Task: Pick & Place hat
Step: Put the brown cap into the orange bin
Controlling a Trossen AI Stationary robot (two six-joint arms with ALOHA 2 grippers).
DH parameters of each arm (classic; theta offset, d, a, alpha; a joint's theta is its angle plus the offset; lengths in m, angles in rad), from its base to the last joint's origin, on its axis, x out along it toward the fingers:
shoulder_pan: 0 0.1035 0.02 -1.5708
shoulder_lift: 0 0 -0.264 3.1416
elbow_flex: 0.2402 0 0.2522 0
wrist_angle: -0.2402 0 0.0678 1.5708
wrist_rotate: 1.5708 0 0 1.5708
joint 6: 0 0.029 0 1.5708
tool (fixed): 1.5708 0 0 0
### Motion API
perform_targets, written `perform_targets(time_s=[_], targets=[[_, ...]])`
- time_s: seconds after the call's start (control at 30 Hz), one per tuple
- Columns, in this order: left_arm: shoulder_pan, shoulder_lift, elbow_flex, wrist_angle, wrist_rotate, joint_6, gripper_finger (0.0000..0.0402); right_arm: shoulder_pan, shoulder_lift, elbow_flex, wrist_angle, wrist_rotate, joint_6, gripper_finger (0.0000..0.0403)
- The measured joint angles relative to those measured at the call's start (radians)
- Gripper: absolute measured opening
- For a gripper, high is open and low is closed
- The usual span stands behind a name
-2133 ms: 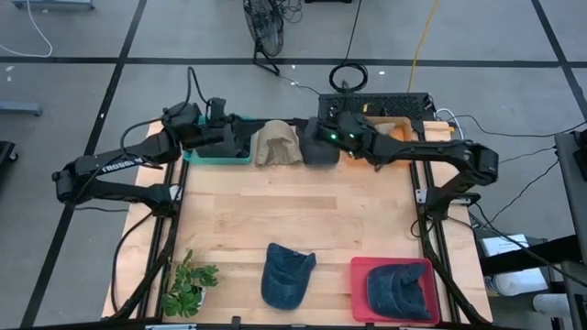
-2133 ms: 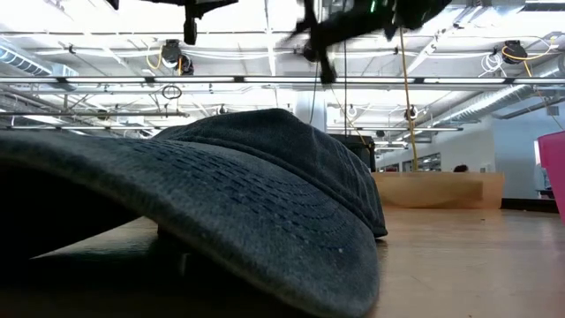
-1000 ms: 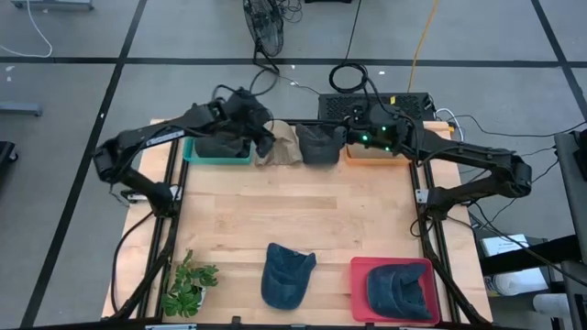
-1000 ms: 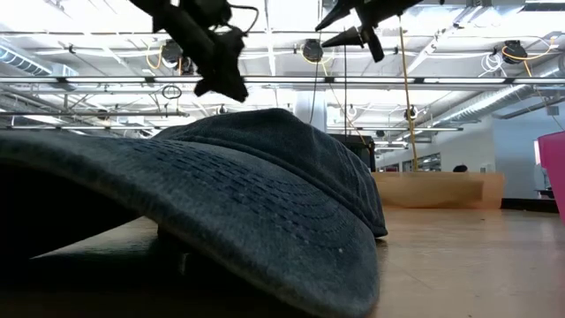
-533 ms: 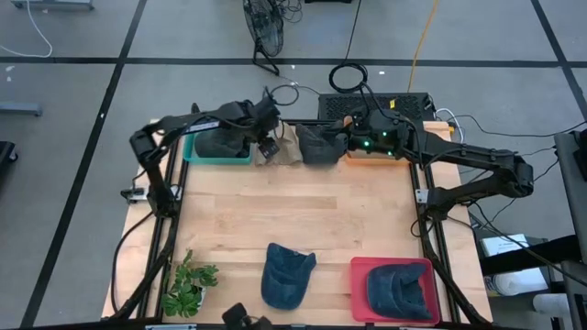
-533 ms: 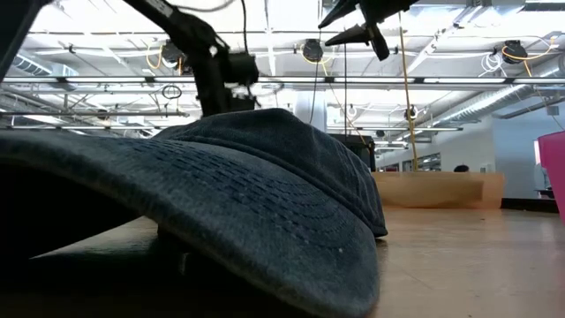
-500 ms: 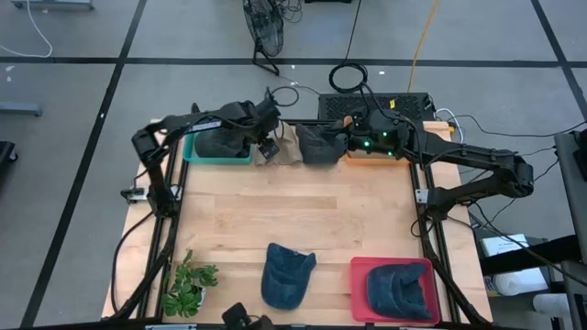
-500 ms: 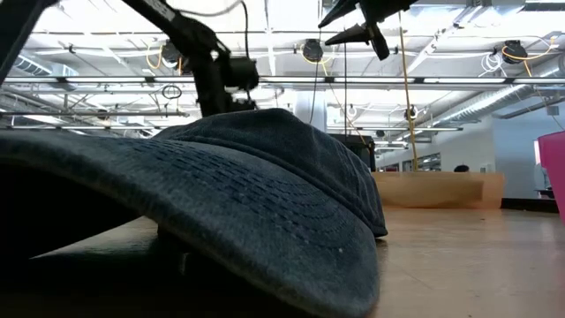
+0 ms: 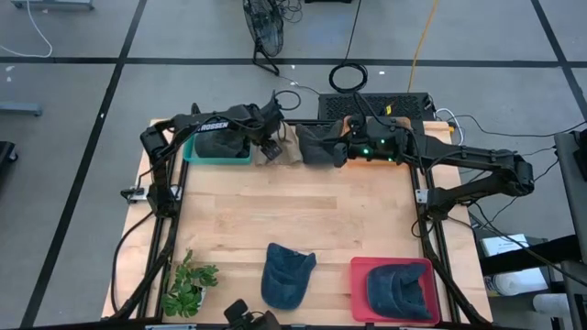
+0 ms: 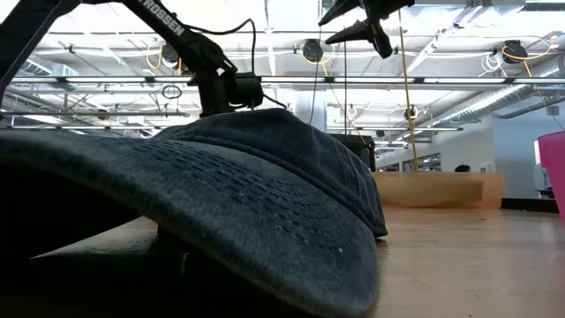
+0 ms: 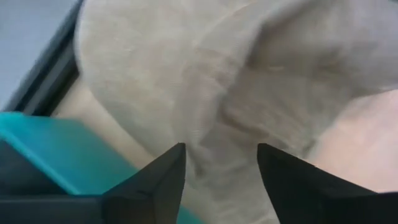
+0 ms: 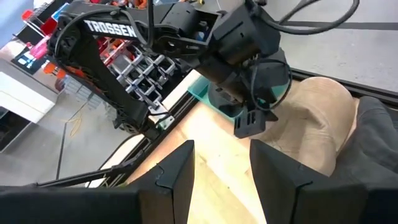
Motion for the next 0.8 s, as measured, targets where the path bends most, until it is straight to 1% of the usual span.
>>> perform_targets(time_s=[0.13,0.6,0.67,0.8], targets=[[0.003,-0.001,0.000,0.006,-0.056,0.000,0.0170,0.000,0.000,0.000,-0.001,0.000,0.003,0.0137],[0.006,-0.001,0.000,0.009,-0.050,0.008,0.0075,0.000,0.000,0.000,-0.001,0.000,0.000,0.0137],[0.008,-0.001,0.000,0.012,-0.039,0.009,0.0058,0.000,0.000,0.000,-0.001,0.000,0.000,0.0137],[0.024,-0.001,0.000,0.013,0.032,0.003,0.0017,0.000,0.000,0.000,-0.001,0.000,0.000,0.0137]])
